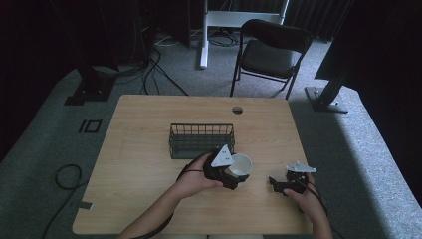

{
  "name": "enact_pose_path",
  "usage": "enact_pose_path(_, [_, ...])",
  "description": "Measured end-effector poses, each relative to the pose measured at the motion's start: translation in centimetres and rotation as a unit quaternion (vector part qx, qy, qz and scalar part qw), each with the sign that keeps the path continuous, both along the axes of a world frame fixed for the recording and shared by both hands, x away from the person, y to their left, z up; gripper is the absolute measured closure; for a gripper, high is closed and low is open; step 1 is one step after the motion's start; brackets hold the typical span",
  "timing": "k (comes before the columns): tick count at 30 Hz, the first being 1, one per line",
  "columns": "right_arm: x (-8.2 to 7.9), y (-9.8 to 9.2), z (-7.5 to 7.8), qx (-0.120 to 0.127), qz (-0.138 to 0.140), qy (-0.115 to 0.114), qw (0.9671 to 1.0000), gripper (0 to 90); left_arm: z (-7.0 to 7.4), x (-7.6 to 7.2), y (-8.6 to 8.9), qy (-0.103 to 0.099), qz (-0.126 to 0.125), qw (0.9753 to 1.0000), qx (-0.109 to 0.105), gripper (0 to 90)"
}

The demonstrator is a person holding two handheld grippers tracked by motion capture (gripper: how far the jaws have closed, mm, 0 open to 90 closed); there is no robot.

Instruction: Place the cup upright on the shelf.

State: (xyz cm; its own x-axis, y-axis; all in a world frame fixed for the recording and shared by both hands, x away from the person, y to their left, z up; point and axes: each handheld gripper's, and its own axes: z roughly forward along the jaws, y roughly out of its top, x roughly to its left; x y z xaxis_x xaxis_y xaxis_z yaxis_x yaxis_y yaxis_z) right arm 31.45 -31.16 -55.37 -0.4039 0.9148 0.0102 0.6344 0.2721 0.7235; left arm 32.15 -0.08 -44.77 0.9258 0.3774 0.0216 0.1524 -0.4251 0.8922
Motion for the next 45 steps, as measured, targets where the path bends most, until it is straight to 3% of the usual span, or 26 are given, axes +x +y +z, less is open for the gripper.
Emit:
enact_pose_path(14, [0.0, 0.0, 0.0, 0.0, 0.0, 0.0, 1.0, 10.8, 4.8, 1.0, 1.0, -0.03, 0.03, 0.9985, -0.035, 20.2])
enact_pose_path(29, [0.0, 0.0, 0.0, 0.0, 0.0, 0.0, 1.0, 10.8, 7.3, 2.0, 2.0, -0.053, 0.074, 0.9946, -0.051, 20.2])
enact_pose_path(34, [0.0, 0.0, 0.0, 0.0, 0.0, 0.0, 1.0, 10.8, 7.5, 2.8, 2.6, -0.06, 0.114, 0.9902, -0.055, 20.2])
enact_pose_path(39, [0.0, 0.0, 0.0, 0.0, 0.0, 0.0, 1.0, 10.8, 7.1, 4.0, 3.4, -0.05, 0.165, 0.9829, -0.064, 20.2])
enact_pose_path(45, [0.0, 0.0, 0.0, 0.0, 0.0, -0.001, 1.0, 10.8, 5.8, 5.6, 4.6, -0.039, 0.205, 0.9755, -0.071, 20.2])
